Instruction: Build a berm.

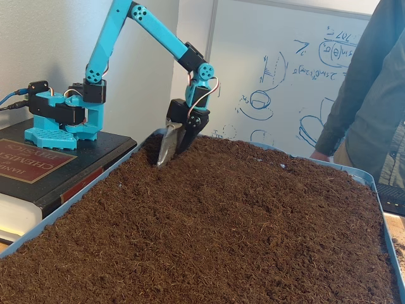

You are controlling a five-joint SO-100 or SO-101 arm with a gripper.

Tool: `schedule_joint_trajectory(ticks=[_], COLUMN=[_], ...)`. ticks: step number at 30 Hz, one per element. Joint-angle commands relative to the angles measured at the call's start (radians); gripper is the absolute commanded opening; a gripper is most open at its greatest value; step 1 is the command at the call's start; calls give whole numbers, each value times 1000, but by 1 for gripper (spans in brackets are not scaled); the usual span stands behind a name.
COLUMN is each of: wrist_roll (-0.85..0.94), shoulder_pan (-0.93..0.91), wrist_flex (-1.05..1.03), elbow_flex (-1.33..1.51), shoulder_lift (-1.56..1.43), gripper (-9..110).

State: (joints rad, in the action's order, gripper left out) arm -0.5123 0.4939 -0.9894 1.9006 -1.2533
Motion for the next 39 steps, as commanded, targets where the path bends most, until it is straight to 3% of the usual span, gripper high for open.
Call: schedule_joint_trajectory(ticks=[1, 13, 27, 39], wrist_roll=[57, 153, 227, 244], shoulder_pan=[-83, -166, -253, -253], wrist_flex=[58, 58, 49, 44], elbow_flex=[-110, -267, -746, -933], shoulder_lift=[-21, -6, 373, 419], gripper=[1, 1, 1, 1])
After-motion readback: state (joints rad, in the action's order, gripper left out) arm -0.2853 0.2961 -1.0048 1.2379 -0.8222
